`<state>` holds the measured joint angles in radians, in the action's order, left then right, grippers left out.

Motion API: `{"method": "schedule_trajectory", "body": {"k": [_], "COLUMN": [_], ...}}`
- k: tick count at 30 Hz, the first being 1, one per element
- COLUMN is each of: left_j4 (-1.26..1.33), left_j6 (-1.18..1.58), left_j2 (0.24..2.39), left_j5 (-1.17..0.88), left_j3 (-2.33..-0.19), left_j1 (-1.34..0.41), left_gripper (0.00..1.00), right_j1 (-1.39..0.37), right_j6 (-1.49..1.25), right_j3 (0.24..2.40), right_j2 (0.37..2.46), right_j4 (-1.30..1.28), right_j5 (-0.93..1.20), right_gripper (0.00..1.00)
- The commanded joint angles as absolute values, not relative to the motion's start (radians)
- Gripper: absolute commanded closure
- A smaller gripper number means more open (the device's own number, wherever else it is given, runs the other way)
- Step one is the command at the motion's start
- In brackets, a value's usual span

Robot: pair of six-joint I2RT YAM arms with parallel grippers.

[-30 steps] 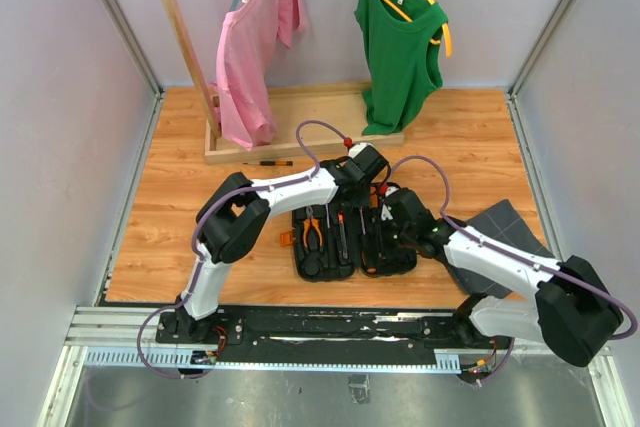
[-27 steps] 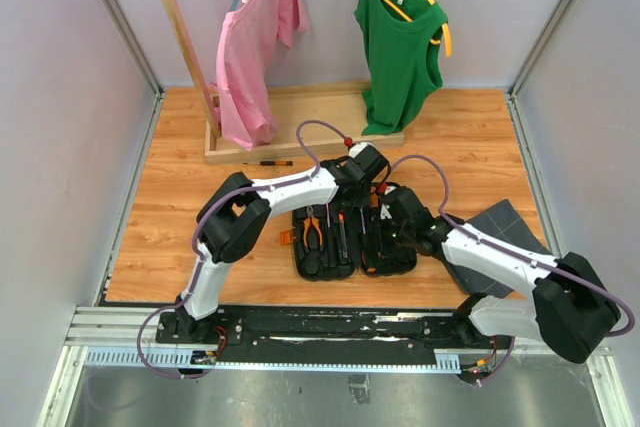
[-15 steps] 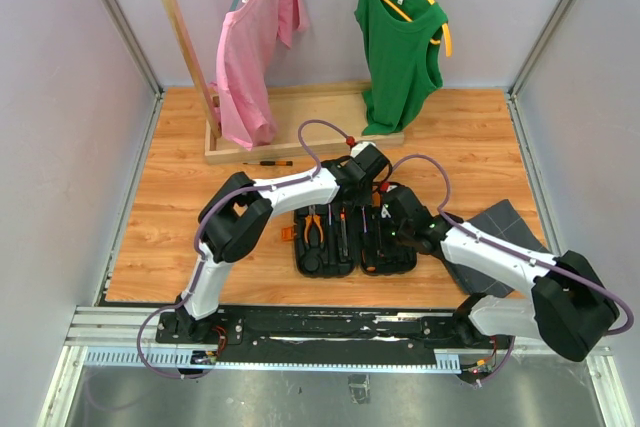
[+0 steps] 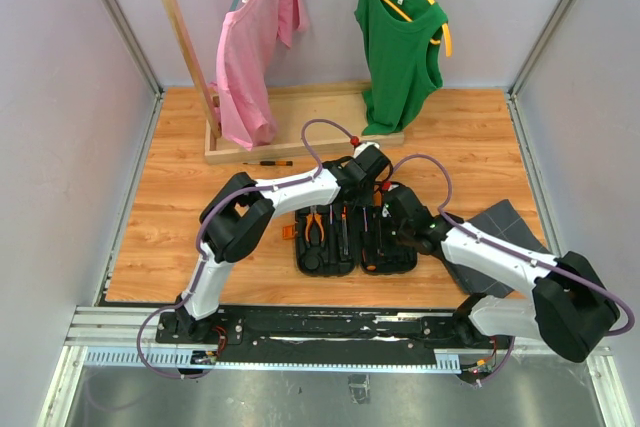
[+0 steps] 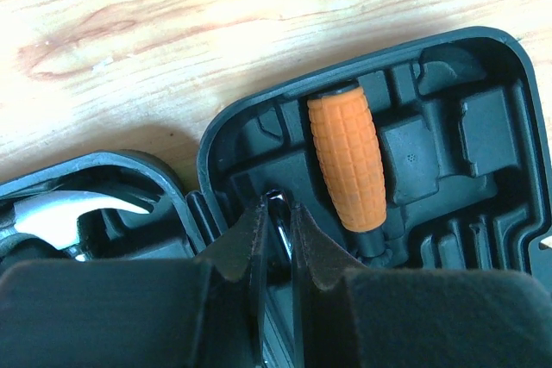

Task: Sort the tools into containers
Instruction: Place the screwdriver in the storage box.

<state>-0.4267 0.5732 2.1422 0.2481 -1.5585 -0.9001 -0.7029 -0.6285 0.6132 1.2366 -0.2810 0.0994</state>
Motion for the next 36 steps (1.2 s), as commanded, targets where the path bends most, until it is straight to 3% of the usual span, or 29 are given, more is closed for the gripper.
{"method": "schedule_trajectory", "body": {"k": [1,4,27,36], "left_j4": [-0.663,-0.663,-0.714,-0.656], "left_j6": [0.489,0.480,0.435,0.448], "left_j2": [2.366,2.379,2.461,2.330], "left_j5": [0.183,0.174,0.163,0.178], "left_j3": [-1.427,-1.425,-1.413,-1.455], "left_j1": [-0.910,-0.910,-0.911,-0.910], "left_gripper": [0.99,0.99,0.99,1.00], "right_j1": [-0.708,-0.715,-0.771,-0.774], "right_j6": [-0.579,-0.589,-0.637,-0.597], "right_j3": [0.537,0.544,0.588,0.573], "right_j2": [1.322,1.337,1.465,1.283], "right_j4": [-0.469,-0.487,-0.531,-0.436], "right_j5": [-0.110,-0.145,-0.215,-0.132], "right_gripper": [0.94,0.99,0.99,0.98]}}
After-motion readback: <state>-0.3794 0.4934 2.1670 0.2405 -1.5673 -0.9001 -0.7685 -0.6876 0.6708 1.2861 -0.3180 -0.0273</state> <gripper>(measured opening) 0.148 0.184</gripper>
